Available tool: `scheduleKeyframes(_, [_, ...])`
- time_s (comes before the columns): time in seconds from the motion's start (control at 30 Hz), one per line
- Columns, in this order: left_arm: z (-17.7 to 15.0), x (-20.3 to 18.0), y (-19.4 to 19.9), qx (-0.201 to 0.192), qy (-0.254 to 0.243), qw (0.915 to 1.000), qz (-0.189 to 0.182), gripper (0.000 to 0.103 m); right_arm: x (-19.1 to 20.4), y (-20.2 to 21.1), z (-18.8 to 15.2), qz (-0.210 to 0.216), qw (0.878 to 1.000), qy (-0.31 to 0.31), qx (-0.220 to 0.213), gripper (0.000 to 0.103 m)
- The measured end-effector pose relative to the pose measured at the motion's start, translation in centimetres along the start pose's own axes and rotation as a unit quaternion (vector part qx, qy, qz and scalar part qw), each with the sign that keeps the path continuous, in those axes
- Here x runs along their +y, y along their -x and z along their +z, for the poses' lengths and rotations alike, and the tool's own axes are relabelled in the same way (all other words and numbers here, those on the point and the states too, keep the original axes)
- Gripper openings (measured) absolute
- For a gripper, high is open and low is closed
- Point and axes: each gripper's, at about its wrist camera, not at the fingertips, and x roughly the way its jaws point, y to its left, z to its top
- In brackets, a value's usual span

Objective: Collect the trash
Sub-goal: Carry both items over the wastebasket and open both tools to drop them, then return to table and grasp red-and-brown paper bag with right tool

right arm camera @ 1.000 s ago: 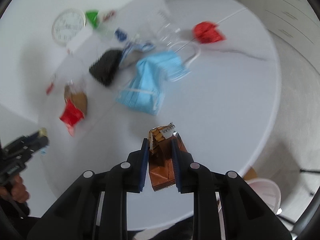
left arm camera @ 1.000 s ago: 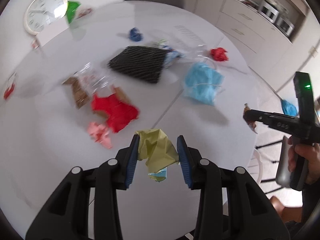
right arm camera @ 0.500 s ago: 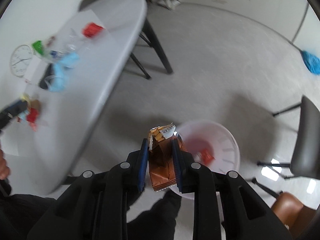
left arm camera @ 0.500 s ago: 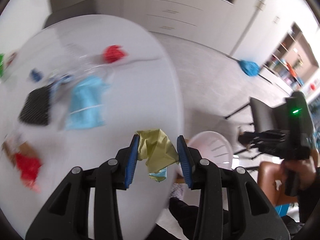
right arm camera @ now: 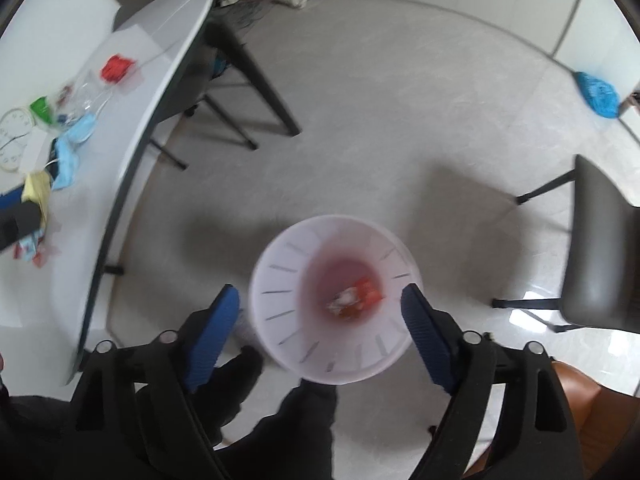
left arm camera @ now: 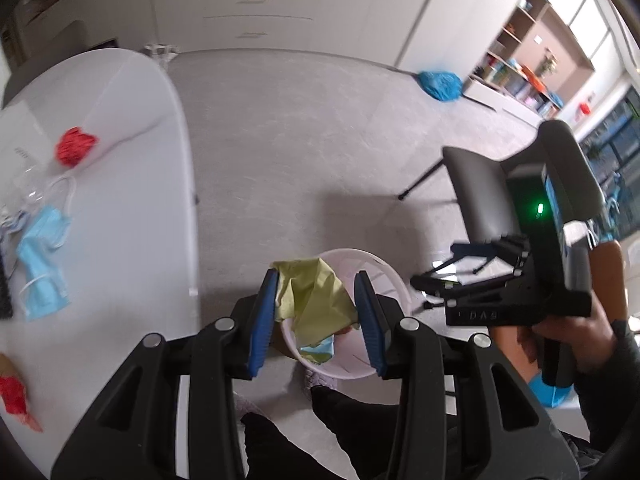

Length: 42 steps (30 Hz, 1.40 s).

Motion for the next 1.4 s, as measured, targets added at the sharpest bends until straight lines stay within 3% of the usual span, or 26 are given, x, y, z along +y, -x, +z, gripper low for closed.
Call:
scheduleKeyframes(0.13, [0.4,-2.0,-1.6,0.02,-0.021,0.9995,-0.014,0.042,-1.9,2.0,0.0,-0.017,1.0,-0.011,-0.018,0.085])
scheduleKeyframes(0.2, [0.5,-3.1,-2.1,0.03,-0.032,0.9989,-0.018,0.059,-2.6,2.8,0.0,-0.021,0.999,-0.017,-0.027,0.088])
scheduleKeyframes(0.23, [0.5,-3.6,-2.2,0.035,-0.038,0.9985,-0.02,0.077,-2.9,3.1,0.0,-0.022,0.999,-0.02,-0.03,0.089])
scheduleKeyframes(0.27, [0.5,-4.0,-2.1,0.035,-0.042,0.9983,-0.02,0.087,-3.0,3.4,0.0,-0.023,0.999,-0.021,-0.033,0.089])
scheduleKeyframes(0.33, [0.5,-4.8,-1.6,0.026,-0.052,0.9981,-0.021,0.094,-3.4,4.0,-0.1,-0.022,0.999,-0.026,-0.042,0.09])
scheduleKeyframes(0.43, [0.4,-5.2,-1.2,0.024,-0.056,0.9978,-0.026,0.095,-3.7,4.5,-0.2,-0.022,0.998,-0.033,-0.047,0.096])
scheduleKeyframes(1.0, [-0.1,-2.8,1.5,-0.001,-0.031,0.9995,0.001,0.095,-1.3,4.9,0.3,-0.011,0.998,-0.017,-0.054,0.097])
scheduleKeyframes(1.2, [-1.1,1.4,4.6,-0.038,0.021,0.9977,0.052,0.095,3.0,6.0,2.1,0.012,0.996,0.023,-0.08,0.1])
scheduleKeyframes(1.4, [-4.0,8.4,9.4,-0.071,0.098,0.9848,0.125,0.095,9.4,6.6,4.3,0.044,0.991,0.074,-0.101,0.1])
